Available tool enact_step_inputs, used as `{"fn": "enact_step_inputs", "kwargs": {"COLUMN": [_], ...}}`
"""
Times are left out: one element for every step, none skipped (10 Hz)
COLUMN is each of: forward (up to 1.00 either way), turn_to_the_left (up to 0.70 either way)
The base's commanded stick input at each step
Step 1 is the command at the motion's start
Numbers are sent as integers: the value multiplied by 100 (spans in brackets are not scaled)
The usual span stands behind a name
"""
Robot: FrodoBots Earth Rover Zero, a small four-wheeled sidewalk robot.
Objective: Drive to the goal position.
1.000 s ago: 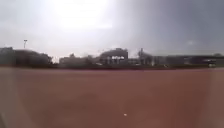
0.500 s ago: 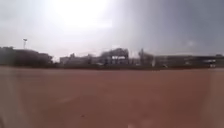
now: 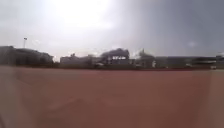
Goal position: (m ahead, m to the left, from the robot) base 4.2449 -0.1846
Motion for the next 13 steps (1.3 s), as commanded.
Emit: {"fn": "enact_step_inputs", "kwargs": {"forward": [70,70,70,70,70,70,70,70,70,70,70,70,70], "turn_to_the_left": [0,0,0,0,-23,-24,-2,0,0,0,0,0,0]}}
